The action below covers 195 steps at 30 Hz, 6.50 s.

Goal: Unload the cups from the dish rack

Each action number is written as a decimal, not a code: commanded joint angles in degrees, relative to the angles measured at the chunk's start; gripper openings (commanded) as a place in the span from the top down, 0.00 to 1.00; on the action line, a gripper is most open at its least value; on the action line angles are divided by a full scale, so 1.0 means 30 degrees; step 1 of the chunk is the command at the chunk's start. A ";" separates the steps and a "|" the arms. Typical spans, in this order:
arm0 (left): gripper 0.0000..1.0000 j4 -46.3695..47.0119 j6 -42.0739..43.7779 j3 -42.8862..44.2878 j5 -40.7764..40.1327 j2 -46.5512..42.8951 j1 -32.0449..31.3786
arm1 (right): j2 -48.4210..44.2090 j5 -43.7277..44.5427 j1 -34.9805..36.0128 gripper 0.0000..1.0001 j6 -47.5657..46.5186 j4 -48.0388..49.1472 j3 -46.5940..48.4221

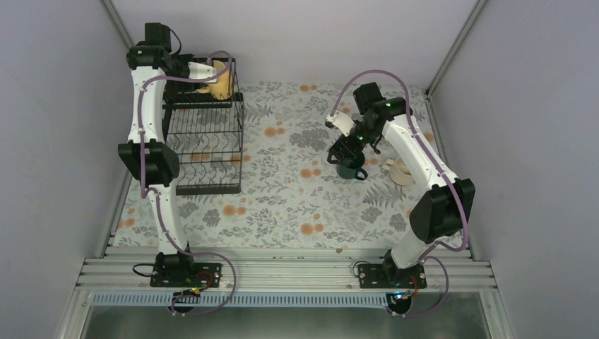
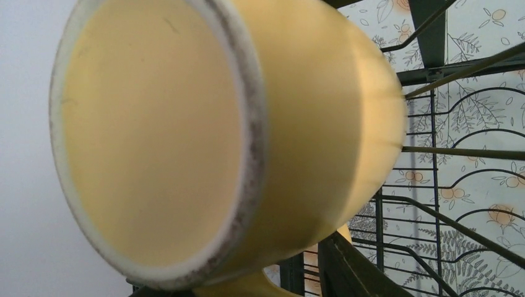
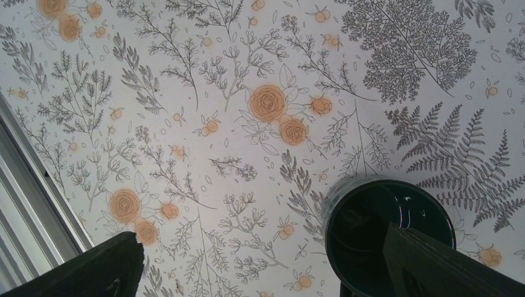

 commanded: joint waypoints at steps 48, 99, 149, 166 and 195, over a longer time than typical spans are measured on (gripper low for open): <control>0.98 1.8611 -1.8542 -1.3010 1.3776 -1.3796 -0.2321 | 0.1488 -1.6083 -0.0614 0.00 -0.0465 0.0535 1.0263; 0.98 3.3178 -3.1645 -1.5180 1.4507 -0.7397 -0.9635 | 0.2439 -2.2604 -0.3068 0.04 0.2000 0.4332 1.0245; 0.00 0.6323 -0.5460 -0.3996 -0.3269 -0.7549 0.2606 | 0.8535 0.4989 0.5709 0.96 -0.1313 -0.1298 0.4430; 0.00 0.2515 -0.3253 -0.4514 0.1431 -0.8802 0.4956 | 0.9906 0.5956 0.6468 0.38 -0.0655 -0.1247 0.4690; 0.16 -0.0646 0.9527 -0.3673 -0.2648 -0.4656 0.0982 | 0.2781 0.2448 0.6377 0.00 -0.0982 -0.1269 0.5155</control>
